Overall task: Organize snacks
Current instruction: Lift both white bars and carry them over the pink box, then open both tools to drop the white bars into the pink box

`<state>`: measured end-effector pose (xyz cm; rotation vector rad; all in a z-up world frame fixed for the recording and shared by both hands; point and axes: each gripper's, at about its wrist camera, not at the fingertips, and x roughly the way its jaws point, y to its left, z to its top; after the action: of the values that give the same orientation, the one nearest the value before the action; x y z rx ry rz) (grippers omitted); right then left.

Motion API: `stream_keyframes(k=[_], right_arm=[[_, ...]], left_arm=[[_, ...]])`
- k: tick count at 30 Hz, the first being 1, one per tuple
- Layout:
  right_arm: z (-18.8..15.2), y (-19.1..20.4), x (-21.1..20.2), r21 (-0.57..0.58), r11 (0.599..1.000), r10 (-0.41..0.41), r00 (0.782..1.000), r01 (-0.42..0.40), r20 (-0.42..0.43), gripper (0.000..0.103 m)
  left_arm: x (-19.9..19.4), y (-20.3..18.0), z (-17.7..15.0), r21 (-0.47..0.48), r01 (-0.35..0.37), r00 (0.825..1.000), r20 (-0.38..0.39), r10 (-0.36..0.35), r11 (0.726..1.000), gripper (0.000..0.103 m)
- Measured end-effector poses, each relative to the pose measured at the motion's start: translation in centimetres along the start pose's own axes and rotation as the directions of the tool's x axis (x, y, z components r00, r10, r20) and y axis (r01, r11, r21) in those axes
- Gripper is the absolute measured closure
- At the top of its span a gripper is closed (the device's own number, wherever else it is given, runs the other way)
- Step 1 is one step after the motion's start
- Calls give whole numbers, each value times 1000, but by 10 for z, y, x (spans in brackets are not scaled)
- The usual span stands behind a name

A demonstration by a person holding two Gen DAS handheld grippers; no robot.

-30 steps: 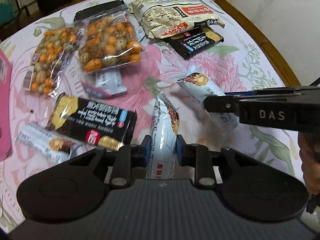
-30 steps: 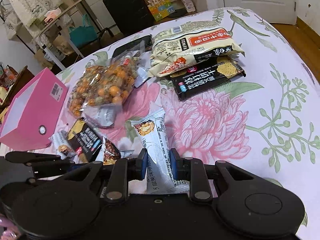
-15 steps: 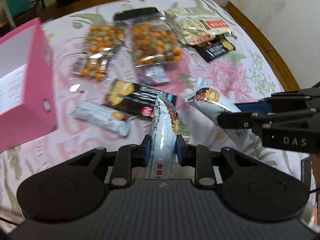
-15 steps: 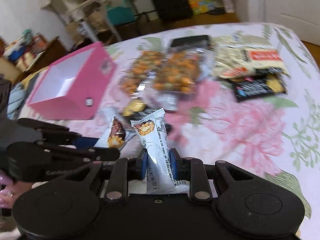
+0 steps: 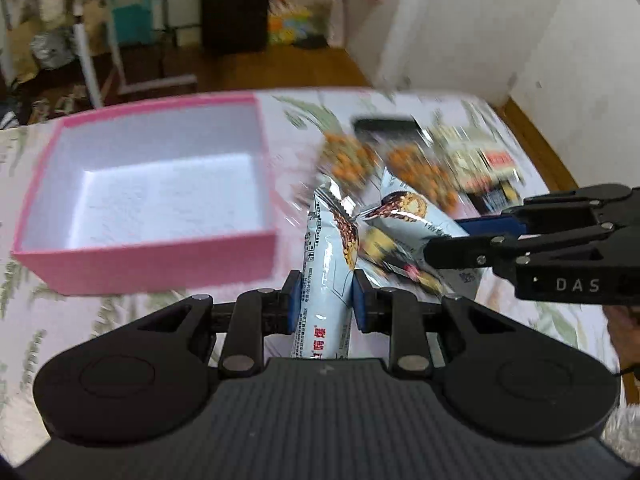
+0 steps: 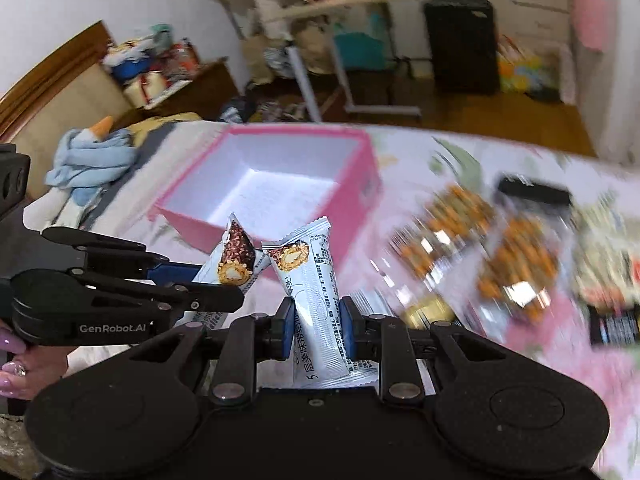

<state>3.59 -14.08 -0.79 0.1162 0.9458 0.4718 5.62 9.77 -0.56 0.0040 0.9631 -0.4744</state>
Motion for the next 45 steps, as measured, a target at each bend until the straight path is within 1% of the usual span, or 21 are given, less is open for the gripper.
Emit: stream_keyframes(k=[2,4,7,10,13,15,16,18,22,25,28,30,32,34,35,36,37,39,42,43,45], right_arm=[[22,11,11,-35,999,-1,1000,1,5,75],[47,20,26,-117,993,-21,999,18,-28,75],[81,34,52,-276,960,-85,991,53,-106,75],[107,43,80,-373,925,-135,977,65,-165,75],[129,47,111,-403,912,-166,964,71,-206,75],[140,47,130,-404,912,-169,963,72,-209,75],[142,48,137,-407,911,-165,964,67,-211,75],[147,47,157,-419,905,-175,959,67,-224,75],[148,46,201,-451,888,-211,952,92,-221,76],[141,44,229,-499,859,-251,945,117,-210,76],[134,45,246,-566,814,-290,936,132,-198,76],[133,45,255,-579,803,-305,931,139,-199,76],[132,43,259,-579,802,-314,928,147,-199,75],[132,44,260,-595,792,-310,930,137,-199,72],[131,46,259,-606,784,-310,930,131,-200,64],[131,46,254,-609,784,-295,936,122,-192,57],[131,45,247,-597,794,-276,944,116,-183,51],[134,42,228,-556,826,-228,957,91,-182,50],[133,33,189,-486,872,-153,975,55,-164,50],[132,28,173,-454,890,-125,980,42,-156,50],[127,20,140,-402,915,-87,988,28,-128,50]], left_arm=[[-4,17,12,-37,-18,999,29,19,999,78],[-4,37,22,-82,-40,997,55,45,996,78],[6,64,39,-131,-72,994,68,82,989,78],[27,89,58,-207,-59,995,65,74,977,78],[48,114,71,-282,-49,996,59,68,958,78],[68,127,77,-351,-67,995,45,88,934,78],[77,135,76,-401,-82,994,37,105,913,78],[95,147,79,-440,-90,994,15,108,893,78],[133,169,81,-541,-76,997,-29,72,837,78],[157,177,81,-567,-99,995,-44,90,818,78],[181,187,79,-615,-102,994,-85,63,782,78],[191,190,78,-638,-102,994,-93,55,763,78],[198,191,79,-662,-68,996,-82,18,746,75],[203,191,77,-674,-25,997,-70,-31,738,73],[202,190,76,-675,-28,997,-68,-24,738,72],[201,189,75,-670,-19,998,-60,-29,742,70],[199,188,73,-663,-8,998,-54,-37,749,69],[192,185,70,-644,0,998,-47,-39,765,68],[169,174,71,-565,0,1000,-25,-17,825,68],[158,168,72,-516,-10,1000,-15,3,857,67],[138,152,75,-436,-41,999,3,47,899,64]])
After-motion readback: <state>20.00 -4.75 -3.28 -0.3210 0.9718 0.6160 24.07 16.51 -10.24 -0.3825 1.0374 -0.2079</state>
